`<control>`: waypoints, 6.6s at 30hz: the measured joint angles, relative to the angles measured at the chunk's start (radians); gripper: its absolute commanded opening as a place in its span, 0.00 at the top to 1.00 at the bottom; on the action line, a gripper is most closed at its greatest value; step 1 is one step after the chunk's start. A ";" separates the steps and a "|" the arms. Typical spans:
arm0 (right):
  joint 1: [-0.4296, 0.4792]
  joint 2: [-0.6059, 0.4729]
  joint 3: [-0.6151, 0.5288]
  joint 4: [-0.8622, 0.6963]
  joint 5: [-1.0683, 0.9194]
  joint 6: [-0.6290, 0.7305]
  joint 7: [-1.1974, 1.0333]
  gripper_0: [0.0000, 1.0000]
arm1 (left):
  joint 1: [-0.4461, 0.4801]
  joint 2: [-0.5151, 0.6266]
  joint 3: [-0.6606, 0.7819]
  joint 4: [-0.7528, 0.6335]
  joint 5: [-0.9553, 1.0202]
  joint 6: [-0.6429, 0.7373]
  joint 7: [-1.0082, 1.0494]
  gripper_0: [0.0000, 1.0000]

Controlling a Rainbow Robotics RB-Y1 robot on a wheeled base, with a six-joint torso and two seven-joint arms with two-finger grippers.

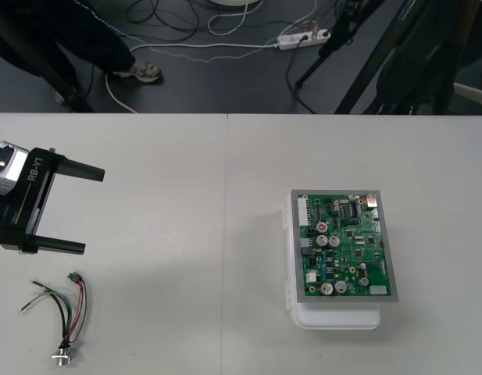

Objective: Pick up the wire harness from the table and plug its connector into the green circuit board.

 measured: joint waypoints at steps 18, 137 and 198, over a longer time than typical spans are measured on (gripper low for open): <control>0.000 0.000 0.000 0.000 0.000 0.000 0.000 0.00 | 0.000 0.000 0.000 0.000 0.000 0.000 0.000 0.00; 0.233 0.089 0.085 -0.134 -0.416 -0.001 -0.005 0.00 | 0.587 -0.414 0.404 -0.375 -0.956 -0.079 0.766 0.00; 0.088 0.174 0.280 -0.025 -0.583 -0.001 0.081 0.00 | 0.692 -0.931 0.294 -0.428 -1.868 -0.298 1.343 0.00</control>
